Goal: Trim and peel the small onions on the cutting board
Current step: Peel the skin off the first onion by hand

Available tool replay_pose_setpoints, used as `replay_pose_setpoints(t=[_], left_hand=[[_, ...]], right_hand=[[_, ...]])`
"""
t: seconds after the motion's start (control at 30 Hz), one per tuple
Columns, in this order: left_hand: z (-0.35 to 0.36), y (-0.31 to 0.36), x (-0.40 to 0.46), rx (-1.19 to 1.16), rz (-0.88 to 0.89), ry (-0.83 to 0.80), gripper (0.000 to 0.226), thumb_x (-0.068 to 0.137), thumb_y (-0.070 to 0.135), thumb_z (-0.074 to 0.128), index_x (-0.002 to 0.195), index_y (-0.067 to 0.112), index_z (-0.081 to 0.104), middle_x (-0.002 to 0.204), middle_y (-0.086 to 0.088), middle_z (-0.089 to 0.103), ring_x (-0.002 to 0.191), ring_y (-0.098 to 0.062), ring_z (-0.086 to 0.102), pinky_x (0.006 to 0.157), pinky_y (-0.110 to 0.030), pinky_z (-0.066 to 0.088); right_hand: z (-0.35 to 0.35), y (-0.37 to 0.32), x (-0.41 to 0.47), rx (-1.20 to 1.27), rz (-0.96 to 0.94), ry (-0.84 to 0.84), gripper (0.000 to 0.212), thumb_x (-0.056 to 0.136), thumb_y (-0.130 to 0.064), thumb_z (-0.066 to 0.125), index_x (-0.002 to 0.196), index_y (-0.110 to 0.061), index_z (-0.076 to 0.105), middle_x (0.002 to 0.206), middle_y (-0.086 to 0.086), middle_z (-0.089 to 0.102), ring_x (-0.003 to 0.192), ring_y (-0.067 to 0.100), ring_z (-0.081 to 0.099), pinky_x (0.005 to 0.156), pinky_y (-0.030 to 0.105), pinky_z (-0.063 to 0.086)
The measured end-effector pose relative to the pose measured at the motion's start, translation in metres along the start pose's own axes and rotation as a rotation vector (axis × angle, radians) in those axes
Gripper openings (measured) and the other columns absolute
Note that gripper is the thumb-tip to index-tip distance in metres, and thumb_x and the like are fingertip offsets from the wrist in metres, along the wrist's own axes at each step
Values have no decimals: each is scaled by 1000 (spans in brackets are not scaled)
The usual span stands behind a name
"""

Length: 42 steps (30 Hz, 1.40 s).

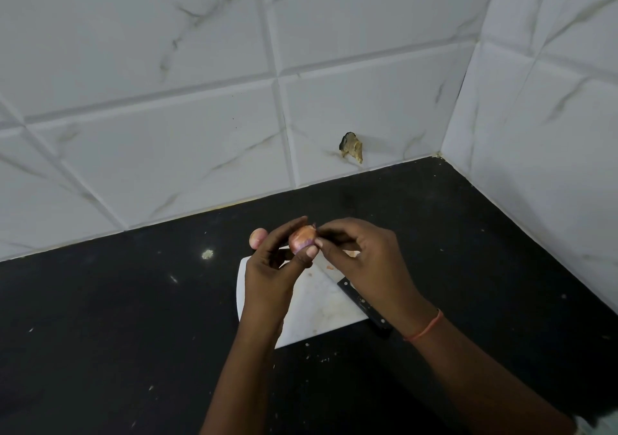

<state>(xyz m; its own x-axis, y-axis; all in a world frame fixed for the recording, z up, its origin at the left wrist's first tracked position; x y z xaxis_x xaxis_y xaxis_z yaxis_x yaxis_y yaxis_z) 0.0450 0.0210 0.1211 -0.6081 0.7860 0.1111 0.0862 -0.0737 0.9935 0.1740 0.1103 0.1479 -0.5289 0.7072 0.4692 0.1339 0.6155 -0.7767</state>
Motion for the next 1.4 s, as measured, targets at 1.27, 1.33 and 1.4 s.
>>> replay_pose_setpoints(t=[1.27, 1.33, 1.4], left_hand=[[3, 4, 3, -5, 35, -14, 44, 80, 13, 79, 122, 20, 69, 120, 3, 71, 113, -21, 66, 98, -51, 54], [4, 6, 3, 34, 61, -4, 44, 80, 12, 80, 121, 20, 69, 118, 5, 72, 110, -19, 67, 96, -48, 55], [3, 8, 3, 74, 84, 10, 43, 79, 13, 81, 119, 23, 70, 114, 7, 72, 104, -16, 68, 93, -42, 57]], right_hand=[[-3, 3, 4, 44, 4, 19, 16, 87, -18, 71, 103, -14, 72, 100, -6, 69, 94, 2, 63, 81, 12, 51], [-2, 1, 4, -22, -48, 47, 12, 87, -17, 72, 99, -13, 71, 97, -4, 69, 90, 3, 63, 79, 11, 50], [-1, 0, 5, -65, -81, 33, 9, 88, -16, 70, 97, -13, 69, 97, -4, 68, 90, 4, 61, 79, 12, 50]])
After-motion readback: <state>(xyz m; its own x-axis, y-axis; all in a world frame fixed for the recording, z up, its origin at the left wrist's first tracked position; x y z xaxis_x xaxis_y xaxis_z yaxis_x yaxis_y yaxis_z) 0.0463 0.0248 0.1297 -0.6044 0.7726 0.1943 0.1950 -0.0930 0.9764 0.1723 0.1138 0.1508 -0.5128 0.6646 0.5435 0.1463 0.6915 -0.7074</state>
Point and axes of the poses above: each hand's wrist, its own x-axis towards the middle knuckle, its own z-axis out of the palm, y = z × x, the point moved 5 cm from there along x, towards the middle knuckle
